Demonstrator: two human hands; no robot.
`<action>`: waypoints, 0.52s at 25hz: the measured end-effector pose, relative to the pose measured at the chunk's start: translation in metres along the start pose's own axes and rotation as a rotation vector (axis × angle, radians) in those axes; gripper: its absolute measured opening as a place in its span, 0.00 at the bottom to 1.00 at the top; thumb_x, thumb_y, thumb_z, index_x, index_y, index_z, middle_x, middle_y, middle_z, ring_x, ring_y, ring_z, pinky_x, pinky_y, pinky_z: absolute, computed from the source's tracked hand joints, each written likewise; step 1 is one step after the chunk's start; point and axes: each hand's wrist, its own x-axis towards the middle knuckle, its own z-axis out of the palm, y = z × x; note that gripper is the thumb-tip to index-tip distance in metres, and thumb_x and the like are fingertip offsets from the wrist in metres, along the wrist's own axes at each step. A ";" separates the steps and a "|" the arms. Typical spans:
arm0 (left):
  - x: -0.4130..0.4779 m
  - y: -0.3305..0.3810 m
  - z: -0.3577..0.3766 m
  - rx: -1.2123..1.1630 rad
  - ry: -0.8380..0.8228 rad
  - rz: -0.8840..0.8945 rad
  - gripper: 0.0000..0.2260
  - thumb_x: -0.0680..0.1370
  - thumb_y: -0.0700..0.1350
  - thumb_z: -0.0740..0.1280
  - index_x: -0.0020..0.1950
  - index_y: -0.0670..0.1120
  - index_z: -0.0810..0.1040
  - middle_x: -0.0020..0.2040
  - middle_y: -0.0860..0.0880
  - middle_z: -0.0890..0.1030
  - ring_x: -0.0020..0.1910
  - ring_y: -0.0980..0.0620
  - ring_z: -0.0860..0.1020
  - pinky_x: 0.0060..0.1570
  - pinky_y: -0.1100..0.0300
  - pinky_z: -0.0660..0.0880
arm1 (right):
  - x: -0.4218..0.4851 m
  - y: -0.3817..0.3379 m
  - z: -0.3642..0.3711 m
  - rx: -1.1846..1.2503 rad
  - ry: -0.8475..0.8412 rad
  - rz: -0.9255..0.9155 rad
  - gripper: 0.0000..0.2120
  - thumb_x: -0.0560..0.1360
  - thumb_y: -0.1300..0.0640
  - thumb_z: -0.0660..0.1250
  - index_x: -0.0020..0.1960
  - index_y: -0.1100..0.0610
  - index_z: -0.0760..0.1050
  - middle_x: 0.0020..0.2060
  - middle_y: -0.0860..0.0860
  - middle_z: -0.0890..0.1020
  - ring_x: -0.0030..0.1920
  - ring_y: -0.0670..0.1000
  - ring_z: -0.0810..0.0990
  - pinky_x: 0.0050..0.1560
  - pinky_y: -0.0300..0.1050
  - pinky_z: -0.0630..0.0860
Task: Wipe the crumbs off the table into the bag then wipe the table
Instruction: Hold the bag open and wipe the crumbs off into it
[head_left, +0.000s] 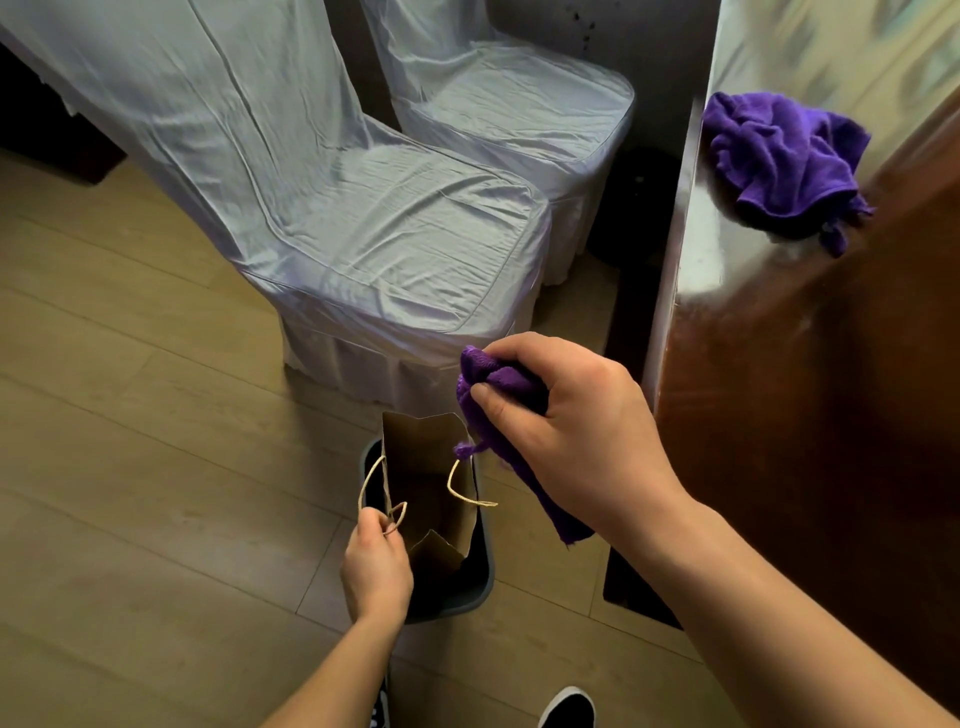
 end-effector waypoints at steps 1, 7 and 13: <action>0.001 0.000 0.001 -0.002 -0.002 -0.005 0.05 0.78 0.42 0.62 0.44 0.50 0.69 0.41 0.49 0.76 0.34 0.54 0.71 0.27 0.66 0.60 | 0.001 0.001 0.000 -0.009 -0.008 -0.004 0.11 0.76 0.51 0.71 0.57 0.49 0.80 0.49 0.46 0.84 0.51 0.48 0.81 0.51 0.53 0.79; 0.008 0.001 -0.004 0.129 -0.068 -0.047 0.04 0.77 0.46 0.63 0.46 0.55 0.74 0.47 0.52 0.74 0.34 0.53 0.70 0.38 0.58 0.67 | 0.001 0.003 -0.001 -0.040 -0.023 -0.006 0.10 0.76 0.51 0.70 0.57 0.49 0.79 0.48 0.47 0.84 0.51 0.49 0.80 0.50 0.54 0.79; 0.005 0.012 -0.016 0.252 -0.168 0.035 0.16 0.75 0.45 0.63 0.63 0.52 0.73 0.61 0.48 0.73 0.49 0.48 0.75 0.45 0.54 0.71 | 0.002 0.002 -0.008 -0.027 0.004 -0.009 0.09 0.76 0.51 0.70 0.55 0.49 0.80 0.47 0.47 0.83 0.50 0.49 0.80 0.50 0.53 0.78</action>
